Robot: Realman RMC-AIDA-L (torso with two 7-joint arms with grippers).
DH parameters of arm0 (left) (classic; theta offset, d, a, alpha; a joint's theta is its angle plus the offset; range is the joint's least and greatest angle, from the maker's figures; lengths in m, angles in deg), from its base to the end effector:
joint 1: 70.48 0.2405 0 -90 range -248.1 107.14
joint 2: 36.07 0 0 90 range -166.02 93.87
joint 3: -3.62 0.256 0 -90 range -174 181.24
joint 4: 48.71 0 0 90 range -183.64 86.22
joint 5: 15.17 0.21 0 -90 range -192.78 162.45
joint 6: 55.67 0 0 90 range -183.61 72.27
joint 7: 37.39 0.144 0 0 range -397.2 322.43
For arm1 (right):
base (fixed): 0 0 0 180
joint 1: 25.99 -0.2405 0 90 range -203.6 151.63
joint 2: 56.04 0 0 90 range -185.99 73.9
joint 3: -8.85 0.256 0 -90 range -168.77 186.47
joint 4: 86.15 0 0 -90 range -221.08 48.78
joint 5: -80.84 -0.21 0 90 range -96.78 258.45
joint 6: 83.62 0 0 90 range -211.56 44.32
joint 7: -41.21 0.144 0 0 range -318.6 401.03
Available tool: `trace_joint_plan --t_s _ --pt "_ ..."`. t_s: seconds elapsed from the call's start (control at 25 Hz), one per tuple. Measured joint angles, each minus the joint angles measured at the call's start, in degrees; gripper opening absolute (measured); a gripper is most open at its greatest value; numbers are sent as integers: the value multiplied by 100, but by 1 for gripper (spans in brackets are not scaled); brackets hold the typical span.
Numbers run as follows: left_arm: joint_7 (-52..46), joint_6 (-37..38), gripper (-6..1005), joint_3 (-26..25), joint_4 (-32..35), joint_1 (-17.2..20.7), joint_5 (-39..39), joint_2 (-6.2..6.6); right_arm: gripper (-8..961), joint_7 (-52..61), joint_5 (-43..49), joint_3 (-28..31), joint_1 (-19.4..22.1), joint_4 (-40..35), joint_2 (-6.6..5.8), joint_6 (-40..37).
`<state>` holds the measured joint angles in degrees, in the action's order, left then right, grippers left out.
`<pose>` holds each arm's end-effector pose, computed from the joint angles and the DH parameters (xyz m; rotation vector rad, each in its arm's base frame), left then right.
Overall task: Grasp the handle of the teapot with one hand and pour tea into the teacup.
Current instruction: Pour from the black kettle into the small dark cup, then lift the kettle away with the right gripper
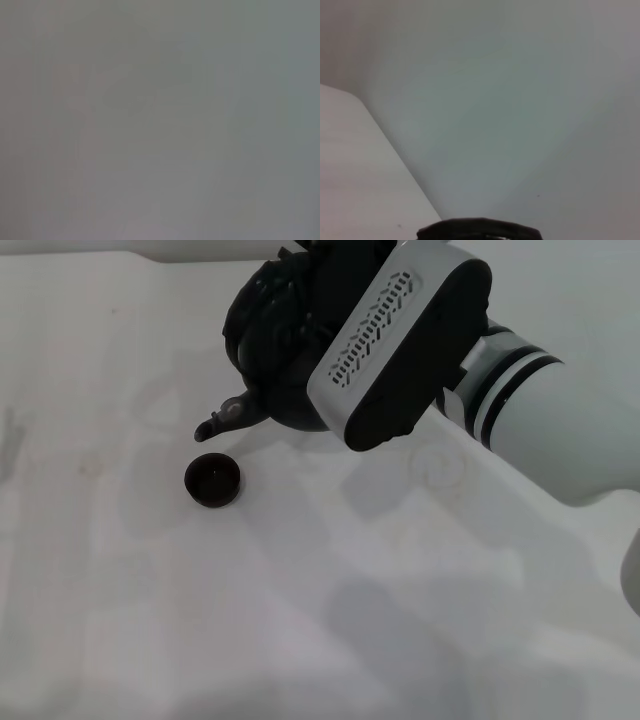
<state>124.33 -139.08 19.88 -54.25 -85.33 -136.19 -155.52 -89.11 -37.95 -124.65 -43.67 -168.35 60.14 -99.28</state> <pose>-0.3846 0.2386 0.0134 -1.3199 -0.6883 -0.7733 0.1037 0.3187 -0.0911 -2.1433 -0.1620 0.2388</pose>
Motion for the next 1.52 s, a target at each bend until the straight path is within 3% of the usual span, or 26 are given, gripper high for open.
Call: trace_joint_plan --t_s 0.68,1.04,1.52 --pt "0 0 889 0 0 -5 0 0 112 203 576 -281 2 -14 0 -416" --pt "0 -3 890 0 0 -9 0 3 108 1709 2300 -740 4 18 0 -1070" --pt "-8 -9 890 -10 1 -43 0 18 102 1880 2385 -701 55 170 -26 -1121"
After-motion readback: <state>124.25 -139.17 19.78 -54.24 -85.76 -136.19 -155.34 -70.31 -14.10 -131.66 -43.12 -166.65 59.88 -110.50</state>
